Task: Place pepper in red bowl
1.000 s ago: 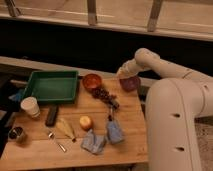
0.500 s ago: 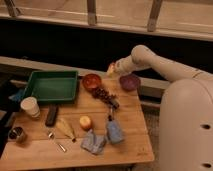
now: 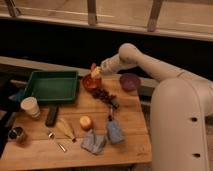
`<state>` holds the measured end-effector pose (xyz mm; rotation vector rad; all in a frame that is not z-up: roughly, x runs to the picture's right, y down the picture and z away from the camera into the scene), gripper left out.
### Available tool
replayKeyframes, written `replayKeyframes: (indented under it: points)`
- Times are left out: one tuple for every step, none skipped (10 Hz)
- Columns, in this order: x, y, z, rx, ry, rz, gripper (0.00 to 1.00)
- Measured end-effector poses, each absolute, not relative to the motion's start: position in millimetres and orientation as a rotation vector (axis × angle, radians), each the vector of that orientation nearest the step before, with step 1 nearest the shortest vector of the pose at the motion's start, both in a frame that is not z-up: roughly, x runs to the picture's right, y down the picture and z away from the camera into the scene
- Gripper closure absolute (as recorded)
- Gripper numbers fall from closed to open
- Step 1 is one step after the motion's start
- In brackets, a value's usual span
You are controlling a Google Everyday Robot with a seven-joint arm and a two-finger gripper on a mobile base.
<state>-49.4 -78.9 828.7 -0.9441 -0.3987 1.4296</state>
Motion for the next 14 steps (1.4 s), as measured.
replayKeyframes:
  points:
    - [-57.0, -74.3, 824.7, -0.975, -0.407, 1.4, 1.0]
    - [-65.2, -66.8, 821.5, -1.008, -0.405, 1.373, 1.0]
    - [-71.8, -60.4, 822.0, -1.034, -0.398, 1.351, 1.0]
    - [-73.1, -55.2, 822.2, -1.049, -0.388, 1.343, 1.0]
    - [-72.1, -55.7, 822.6, -1.047, -0.388, 1.346, 1.0]
    - [-69.6, -56.2, 823.0, -1.043, -0.388, 1.35, 1.0]
    - [-69.9, -56.0, 823.1, -1.044, -0.387, 1.35, 1.0]
    - [-71.3, -55.9, 823.0, -1.045, -0.387, 1.348, 1.0]
    - [-72.6, -55.6, 823.1, -1.045, -0.387, 1.348, 1.0]
    - [-72.7, -55.2, 823.8, -1.037, -0.386, 1.351, 1.0]
    - [-72.8, -53.9, 825.3, -1.0, -0.384, 1.369, 1.0]
    - [-75.2, -52.8, 825.8, -0.944, -0.393, 1.396, 1.0]
    - [-76.1, -51.3, 827.4, -0.902, -0.397, 1.417, 1.0]
    - [-76.8, -50.2, 829.7, -0.88, -0.395, 1.428, 1.0]
